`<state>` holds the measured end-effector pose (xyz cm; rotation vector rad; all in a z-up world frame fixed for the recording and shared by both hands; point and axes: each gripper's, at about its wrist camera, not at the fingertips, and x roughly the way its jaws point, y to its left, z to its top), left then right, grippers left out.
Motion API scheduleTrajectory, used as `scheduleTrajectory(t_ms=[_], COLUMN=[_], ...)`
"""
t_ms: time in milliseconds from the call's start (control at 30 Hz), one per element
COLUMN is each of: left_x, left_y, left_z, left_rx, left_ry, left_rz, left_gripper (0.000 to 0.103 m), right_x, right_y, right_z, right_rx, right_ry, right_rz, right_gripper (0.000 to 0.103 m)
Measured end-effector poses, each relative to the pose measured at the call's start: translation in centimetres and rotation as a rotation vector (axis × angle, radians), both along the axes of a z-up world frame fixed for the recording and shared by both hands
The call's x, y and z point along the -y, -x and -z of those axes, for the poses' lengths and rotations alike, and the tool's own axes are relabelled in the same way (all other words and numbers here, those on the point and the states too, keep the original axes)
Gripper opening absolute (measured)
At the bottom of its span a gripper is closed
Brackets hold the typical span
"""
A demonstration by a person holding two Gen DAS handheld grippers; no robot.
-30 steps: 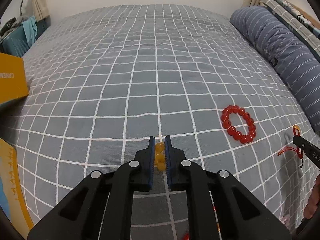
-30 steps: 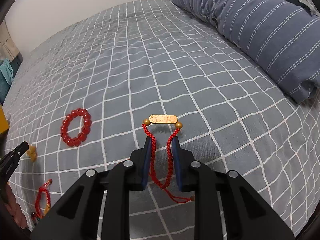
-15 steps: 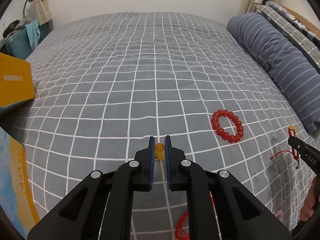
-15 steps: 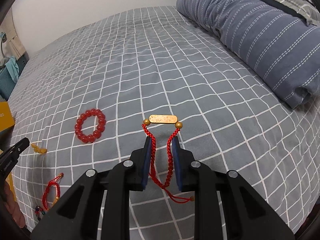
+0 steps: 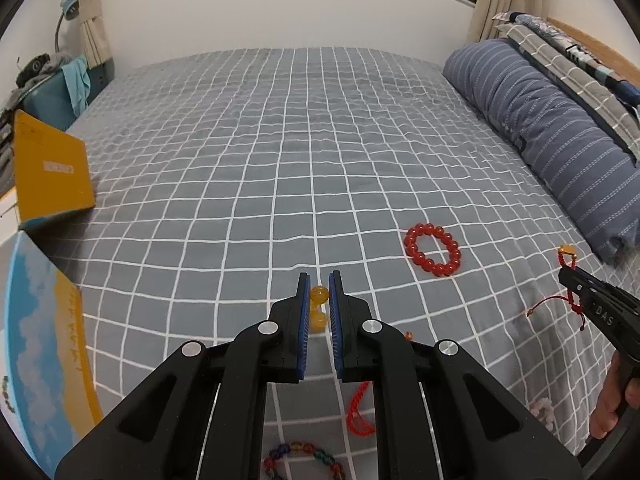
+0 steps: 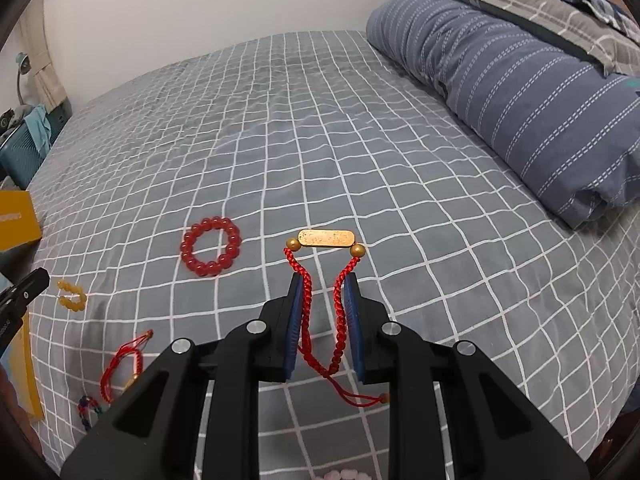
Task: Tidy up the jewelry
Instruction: 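Carry the amber and red cord bracelets with both tools over the white box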
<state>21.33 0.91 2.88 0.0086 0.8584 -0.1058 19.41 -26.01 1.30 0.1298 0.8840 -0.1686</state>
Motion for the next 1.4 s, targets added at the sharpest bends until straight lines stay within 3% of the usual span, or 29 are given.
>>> scheduleTrajectory(t_ms=[600, 967, 1400], left_x=[-3.0, -5.3, -10.3], left_y=[7.5, 11.3, 13.4], left_z=[-2.9, -4.0, -4.5], left_rx=[0.044, 0.070, 0.091], left_ry=[-0.010, -0.017, -0.035], left_rz=[-0.031, -0.048, -0.107], left_gripper=[0.009, 0.009, 0.009], right_x=[-4.5, -7.5, -14.9], right_y=[6.1, 7.1, 8.7], right_z=[-2.7, -3.1, -5.0], right_rx=[0.069, 0.082, 0.117], right_ry=[0.037, 0.034, 0.025], right_rz=[-0.079, -0.113, -0.202], right_gripper=[0.020, 0.020, 0.020])
